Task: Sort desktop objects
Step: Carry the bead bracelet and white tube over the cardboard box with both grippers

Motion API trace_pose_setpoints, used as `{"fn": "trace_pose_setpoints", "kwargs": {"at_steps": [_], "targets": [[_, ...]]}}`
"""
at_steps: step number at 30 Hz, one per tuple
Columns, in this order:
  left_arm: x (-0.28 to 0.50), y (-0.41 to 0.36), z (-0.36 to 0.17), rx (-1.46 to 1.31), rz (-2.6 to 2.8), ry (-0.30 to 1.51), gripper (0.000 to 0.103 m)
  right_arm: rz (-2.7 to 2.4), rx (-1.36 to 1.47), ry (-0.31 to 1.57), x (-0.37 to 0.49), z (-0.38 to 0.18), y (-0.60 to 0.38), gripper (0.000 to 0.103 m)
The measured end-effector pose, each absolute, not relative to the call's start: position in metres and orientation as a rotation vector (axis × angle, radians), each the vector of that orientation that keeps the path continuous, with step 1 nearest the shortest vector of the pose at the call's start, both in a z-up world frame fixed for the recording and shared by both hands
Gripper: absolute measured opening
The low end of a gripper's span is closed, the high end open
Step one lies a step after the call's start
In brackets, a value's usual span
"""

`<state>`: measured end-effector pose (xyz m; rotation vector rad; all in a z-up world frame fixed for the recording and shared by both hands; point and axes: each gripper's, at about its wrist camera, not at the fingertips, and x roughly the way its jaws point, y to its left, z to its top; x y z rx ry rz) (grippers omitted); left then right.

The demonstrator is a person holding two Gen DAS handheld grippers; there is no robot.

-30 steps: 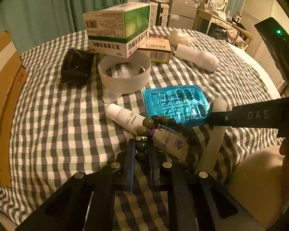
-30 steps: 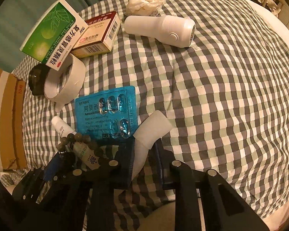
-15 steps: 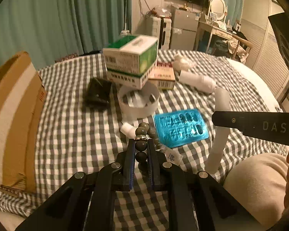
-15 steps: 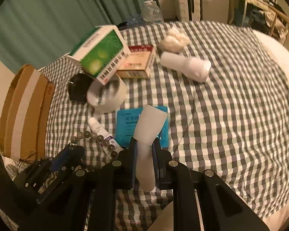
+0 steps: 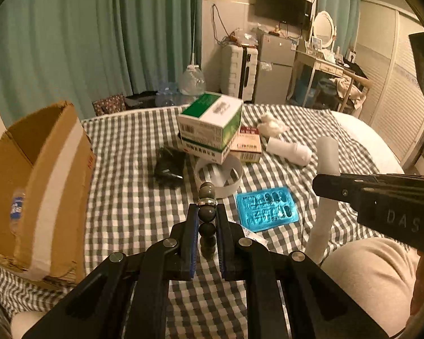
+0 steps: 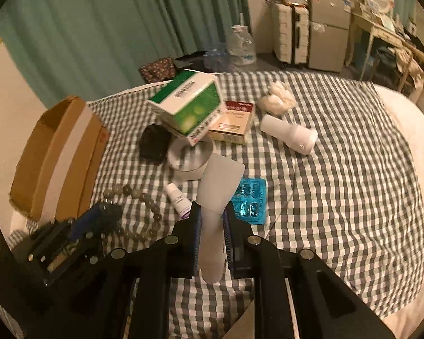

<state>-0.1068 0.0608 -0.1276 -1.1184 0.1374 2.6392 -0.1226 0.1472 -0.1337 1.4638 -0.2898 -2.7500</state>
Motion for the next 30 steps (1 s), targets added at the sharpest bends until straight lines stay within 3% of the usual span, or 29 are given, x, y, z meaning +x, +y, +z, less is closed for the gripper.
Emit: {"fn": "trace_pose_setpoints", "kwargs": {"at_steps": [30], "targets": [[-0.095,0.002,-0.045,-1.005,2.741,0.113,0.011,-2.762,1.210,-0.088,-0.095,-0.051,0.071,0.014]]}}
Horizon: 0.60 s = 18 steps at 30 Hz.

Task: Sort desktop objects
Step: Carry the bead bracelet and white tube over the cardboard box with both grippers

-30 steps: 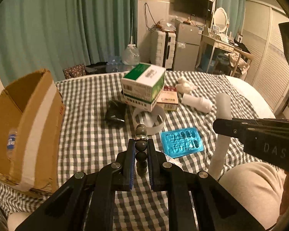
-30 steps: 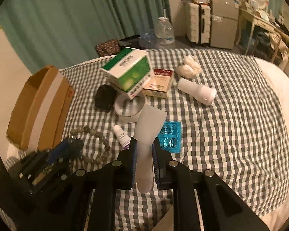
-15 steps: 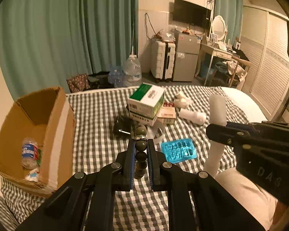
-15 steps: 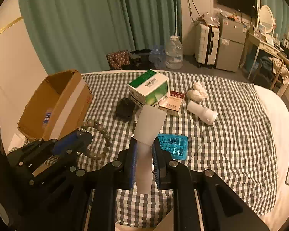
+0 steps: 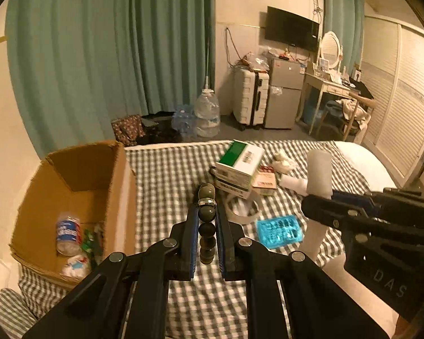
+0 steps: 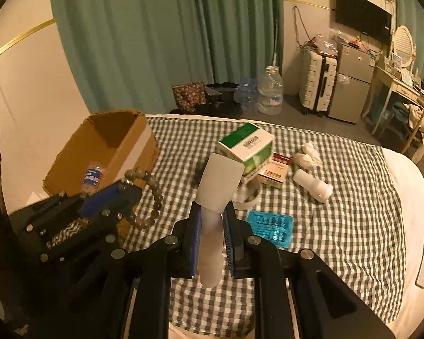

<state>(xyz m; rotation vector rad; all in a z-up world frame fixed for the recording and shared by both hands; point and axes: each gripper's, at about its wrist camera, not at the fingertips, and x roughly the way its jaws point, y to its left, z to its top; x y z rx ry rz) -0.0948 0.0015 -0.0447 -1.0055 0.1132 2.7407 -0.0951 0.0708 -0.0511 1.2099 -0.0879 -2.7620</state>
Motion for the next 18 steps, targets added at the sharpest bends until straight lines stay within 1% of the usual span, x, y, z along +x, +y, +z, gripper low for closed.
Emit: {"fn": "trace_pose_setpoints", "kwargs": {"at_steps": [11,18], "targets": [[-0.112,-0.065,-0.022,-0.989,2.844,0.060,0.011,-2.702,1.148,-0.013,-0.113,-0.032,0.020,0.015],[-0.122,-0.119,-0.021,-1.023,2.914,0.012,0.011,-2.643,1.121,0.035,-0.129,-0.027,-0.024,0.015]]}}
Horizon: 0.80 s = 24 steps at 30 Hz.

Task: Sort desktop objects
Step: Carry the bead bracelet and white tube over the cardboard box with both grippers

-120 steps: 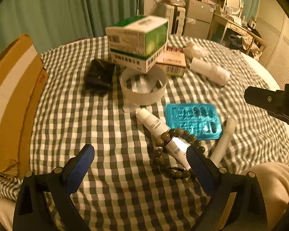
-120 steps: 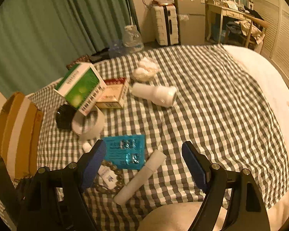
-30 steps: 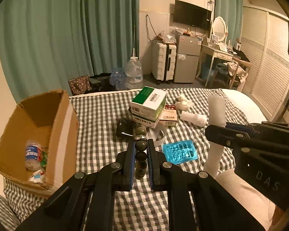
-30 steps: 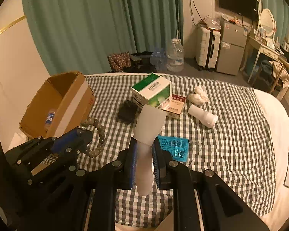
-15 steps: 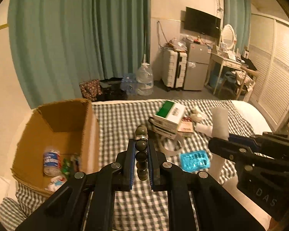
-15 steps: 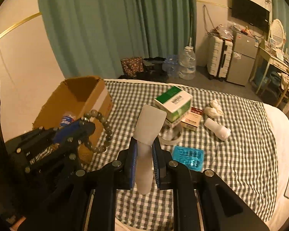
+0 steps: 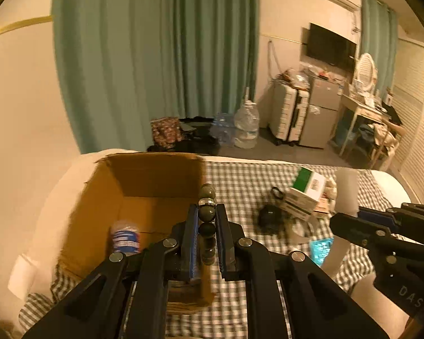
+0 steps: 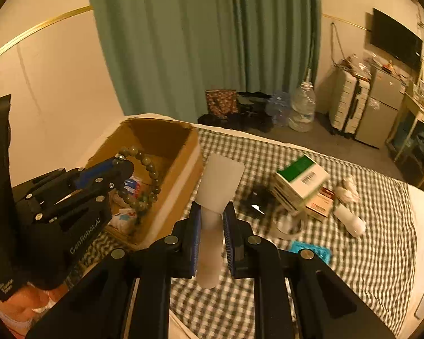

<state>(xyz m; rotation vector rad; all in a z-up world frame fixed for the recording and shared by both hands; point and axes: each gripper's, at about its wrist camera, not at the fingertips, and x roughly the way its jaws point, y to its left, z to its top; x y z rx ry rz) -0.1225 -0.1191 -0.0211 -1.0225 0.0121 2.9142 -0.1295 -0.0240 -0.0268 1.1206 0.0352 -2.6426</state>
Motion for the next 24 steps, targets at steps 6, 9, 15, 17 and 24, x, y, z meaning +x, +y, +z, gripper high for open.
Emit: {"fn": "trace_pose_setpoints", "kwargs": {"at_steps": [6,9,15,17,24], "targets": [[-0.134,-0.166,-0.035,-1.087,2.969,-0.023,0.011,-2.594,1.103,0.079,-0.143,-0.025,-0.062,0.015],[-0.135,-0.186,-0.044,-1.121,2.978,-0.063,0.011,-2.568,1.103,0.102,-0.151,-0.027,-0.080,0.015],[-0.142,-0.218,-0.069,-1.204,2.978,-0.121,0.011,-2.505,1.131,0.139,-0.169,-0.040,-0.114,0.015],[-0.143,-0.227,-0.078,-1.236,2.967,-0.144,0.012,-2.489,1.140,0.149,-0.174,-0.046,-0.125,0.015],[-0.148,-0.246,-0.099,-1.319,2.934,-0.207,0.026,-2.447,1.191,0.159,-0.192,-0.066,-0.153,0.015]]}}
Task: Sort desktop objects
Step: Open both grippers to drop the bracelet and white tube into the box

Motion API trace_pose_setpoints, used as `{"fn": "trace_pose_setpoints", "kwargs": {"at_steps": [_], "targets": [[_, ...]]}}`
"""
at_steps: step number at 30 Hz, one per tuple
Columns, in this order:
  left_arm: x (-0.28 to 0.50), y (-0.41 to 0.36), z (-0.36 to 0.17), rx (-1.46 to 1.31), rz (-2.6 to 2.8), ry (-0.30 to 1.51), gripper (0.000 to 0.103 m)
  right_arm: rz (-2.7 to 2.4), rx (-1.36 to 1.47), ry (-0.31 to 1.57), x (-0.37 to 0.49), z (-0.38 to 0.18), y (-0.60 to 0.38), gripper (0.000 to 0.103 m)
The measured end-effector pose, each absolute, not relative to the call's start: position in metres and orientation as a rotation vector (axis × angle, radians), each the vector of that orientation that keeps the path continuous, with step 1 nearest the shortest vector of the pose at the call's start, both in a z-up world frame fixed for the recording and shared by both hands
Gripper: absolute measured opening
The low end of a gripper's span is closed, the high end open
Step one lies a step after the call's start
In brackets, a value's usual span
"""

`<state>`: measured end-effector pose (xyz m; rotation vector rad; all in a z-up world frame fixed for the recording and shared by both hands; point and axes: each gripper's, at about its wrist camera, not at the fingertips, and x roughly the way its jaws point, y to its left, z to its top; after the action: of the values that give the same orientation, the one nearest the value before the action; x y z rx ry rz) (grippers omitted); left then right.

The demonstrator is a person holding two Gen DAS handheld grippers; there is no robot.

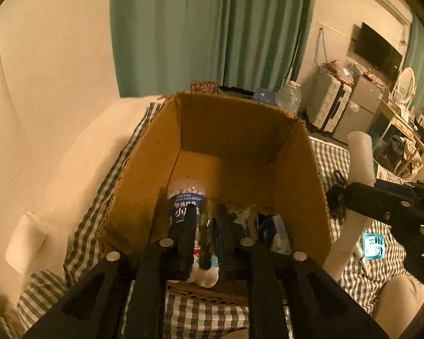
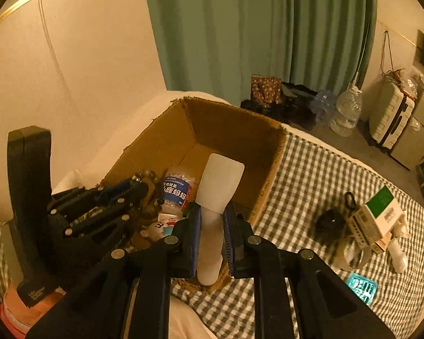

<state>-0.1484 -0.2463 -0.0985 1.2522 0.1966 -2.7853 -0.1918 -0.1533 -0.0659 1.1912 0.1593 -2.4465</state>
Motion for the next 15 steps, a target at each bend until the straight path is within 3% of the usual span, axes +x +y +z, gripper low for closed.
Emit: {"fn": "trace_pose_setpoints", "kwargs": {"at_steps": [2,4,9,11,13,15], "targets": [[-0.150,-0.253,-0.101,1.249,-2.770,0.224,0.065,-2.449,1.200,0.159,-0.197,-0.071,-0.159,0.016],[-0.145,-0.257,-0.100,1.200,-2.754,0.220,0.077,-2.451,1.208,0.149,-0.200,-0.074,-0.162,0.019],[-0.143,-0.267,-0.106,1.215,-2.738,0.238,0.079,-2.457,1.217,0.118,-0.207,-0.079,-0.168,0.024],[-0.141,-0.269,-0.107,1.221,-2.731,0.251,0.080,-2.464,1.214,0.084,-0.211,-0.078,-0.168,0.038],[-0.140,-0.269,-0.106,1.223,-2.727,0.240,0.080,-2.499,1.202,0.060,-0.212,-0.076,-0.166,0.073],[-0.138,-0.268,-0.104,1.216,-2.727,0.235,0.080,-2.552,1.169,0.052,-0.211,-0.073,-0.162,0.078]]}}
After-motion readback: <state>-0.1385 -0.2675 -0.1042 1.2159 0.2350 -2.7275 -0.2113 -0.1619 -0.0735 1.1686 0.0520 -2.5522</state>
